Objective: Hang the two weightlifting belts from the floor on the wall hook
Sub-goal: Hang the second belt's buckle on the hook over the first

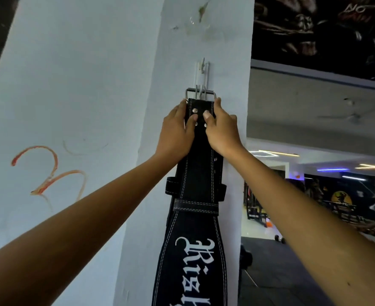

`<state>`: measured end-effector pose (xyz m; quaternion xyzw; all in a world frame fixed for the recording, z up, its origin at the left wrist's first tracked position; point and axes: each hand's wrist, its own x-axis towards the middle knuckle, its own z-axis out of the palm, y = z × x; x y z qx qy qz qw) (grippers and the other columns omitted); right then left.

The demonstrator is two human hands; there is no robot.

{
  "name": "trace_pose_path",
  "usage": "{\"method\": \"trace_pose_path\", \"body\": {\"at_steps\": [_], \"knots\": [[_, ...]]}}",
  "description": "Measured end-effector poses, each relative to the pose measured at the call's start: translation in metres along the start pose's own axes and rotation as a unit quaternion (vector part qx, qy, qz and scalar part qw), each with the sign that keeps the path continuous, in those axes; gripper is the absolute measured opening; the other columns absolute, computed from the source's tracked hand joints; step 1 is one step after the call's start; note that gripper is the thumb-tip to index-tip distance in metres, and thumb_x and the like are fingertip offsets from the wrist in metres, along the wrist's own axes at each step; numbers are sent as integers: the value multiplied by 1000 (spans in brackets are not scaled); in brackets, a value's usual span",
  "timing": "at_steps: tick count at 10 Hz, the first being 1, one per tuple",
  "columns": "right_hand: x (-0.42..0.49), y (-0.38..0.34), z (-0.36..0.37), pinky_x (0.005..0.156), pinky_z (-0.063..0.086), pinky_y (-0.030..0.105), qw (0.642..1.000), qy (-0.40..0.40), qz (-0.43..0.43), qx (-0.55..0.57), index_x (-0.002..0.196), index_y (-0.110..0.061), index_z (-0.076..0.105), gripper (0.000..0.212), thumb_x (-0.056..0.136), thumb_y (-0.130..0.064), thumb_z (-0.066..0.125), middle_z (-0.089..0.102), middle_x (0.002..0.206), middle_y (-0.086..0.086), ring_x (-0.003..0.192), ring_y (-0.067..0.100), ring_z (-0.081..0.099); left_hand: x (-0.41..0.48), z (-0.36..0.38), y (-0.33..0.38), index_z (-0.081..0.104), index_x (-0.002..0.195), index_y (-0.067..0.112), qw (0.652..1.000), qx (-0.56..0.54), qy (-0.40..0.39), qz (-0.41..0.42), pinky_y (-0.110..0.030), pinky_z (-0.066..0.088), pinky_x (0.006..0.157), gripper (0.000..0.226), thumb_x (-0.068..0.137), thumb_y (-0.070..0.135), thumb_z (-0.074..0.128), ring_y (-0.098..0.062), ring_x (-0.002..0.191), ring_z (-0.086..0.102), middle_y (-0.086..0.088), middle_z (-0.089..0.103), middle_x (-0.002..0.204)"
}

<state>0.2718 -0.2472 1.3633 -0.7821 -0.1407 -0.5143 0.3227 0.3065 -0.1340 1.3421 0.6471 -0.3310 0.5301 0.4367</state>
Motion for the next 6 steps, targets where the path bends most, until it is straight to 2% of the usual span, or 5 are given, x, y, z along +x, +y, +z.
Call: {"method": "trace_pose_path", "body": {"at_steps": [1,2,3,4,6], "knots": [[-29,3,2,104,39,27,999,-3,-36,-21,154,-14,19,55,103,-22,39,42,143,19,129,27,46,-36,-5,8,28,149,12,999,37,-26,12,-30,21,114,54,99,25,44,-22,144,25,-8,31,156],[-61,14,2,122,20,37,995,-9,-86,-46,151,-7,25,53,101,-15,42,31,158,13,148,25,24,-77,-10,11,31,148,16,990,124,-43,47,-38,26,110,51,99,25,43,-20,147,15,-4,21,160],[-106,28,-4,117,7,22,988,-47,-110,-98,153,-8,18,54,103,-18,38,17,163,7,152,19,8,-117,-18,16,34,147,15,980,177,-74,56,-46,30,112,51,99,30,41,-19,147,16,-3,21,159],[-149,41,-10,120,8,26,982,-89,-129,-105,153,-12,16,54,104,-20,37,13,164,6,152,19,4,-154,-24,22,31,147,17,964,233,-123,44,-46,25,116,52,99,36,29,-16,147,13,0,18,159],[-206,52,-14,119,9,27,987,-94,-114,-62,152,-10,22,53,103,-21,39,13,163,7,152,20,3,-212,-43,46,19,151,20,947,271,-169,-27,-40,9,119,52,102,34,31,-11,148,4,2,12,161]]}}
